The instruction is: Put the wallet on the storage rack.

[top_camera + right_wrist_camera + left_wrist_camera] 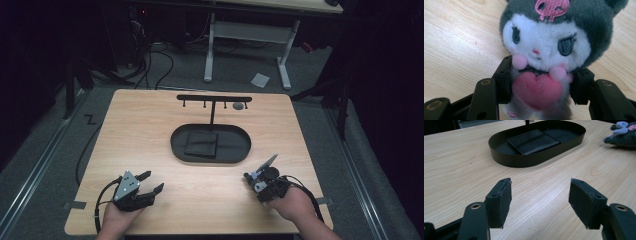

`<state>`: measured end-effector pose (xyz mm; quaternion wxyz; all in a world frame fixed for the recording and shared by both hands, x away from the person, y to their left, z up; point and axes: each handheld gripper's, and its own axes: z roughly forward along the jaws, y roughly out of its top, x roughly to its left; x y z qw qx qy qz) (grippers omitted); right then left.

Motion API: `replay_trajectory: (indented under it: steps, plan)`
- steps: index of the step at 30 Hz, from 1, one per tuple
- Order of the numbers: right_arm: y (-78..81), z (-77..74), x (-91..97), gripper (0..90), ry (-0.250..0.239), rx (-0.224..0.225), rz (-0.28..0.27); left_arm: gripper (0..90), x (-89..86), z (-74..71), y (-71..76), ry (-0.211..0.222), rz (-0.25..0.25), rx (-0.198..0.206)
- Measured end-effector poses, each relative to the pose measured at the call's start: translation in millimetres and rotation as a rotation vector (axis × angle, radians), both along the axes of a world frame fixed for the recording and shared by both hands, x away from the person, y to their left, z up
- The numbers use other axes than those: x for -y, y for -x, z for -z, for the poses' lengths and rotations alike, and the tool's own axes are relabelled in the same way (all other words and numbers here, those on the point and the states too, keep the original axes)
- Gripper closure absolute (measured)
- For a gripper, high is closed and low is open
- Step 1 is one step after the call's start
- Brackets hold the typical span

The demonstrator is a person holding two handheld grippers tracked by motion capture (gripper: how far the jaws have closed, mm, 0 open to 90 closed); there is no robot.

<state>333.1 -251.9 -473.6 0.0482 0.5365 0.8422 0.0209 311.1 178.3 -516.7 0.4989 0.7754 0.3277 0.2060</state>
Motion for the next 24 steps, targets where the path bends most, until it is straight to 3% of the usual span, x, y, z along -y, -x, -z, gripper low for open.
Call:
replay_trajectory:
  steps: [4, 16, 24]
  plan:
    - [-0.9, -9.8, 2.6, 46.3, -0.014, -0.003, 0.038, 35.3, 0.7, 0.0, 0.1, -0.004, 0.004, 0.000]
    - [-8.3, -39.3, 6.2, 46.3, -0.037, 0.029, 0.023, 35.2, 1.1, -0.7, 0.7, -0.001, 0.003, 0.018]
    - [-15.4, -58.8, 3.8, 46.2, -0.063, 0.067, 0.026, 34.0, 2.1, -2.7, 1.6, -0.029, -0.007, 0.029]
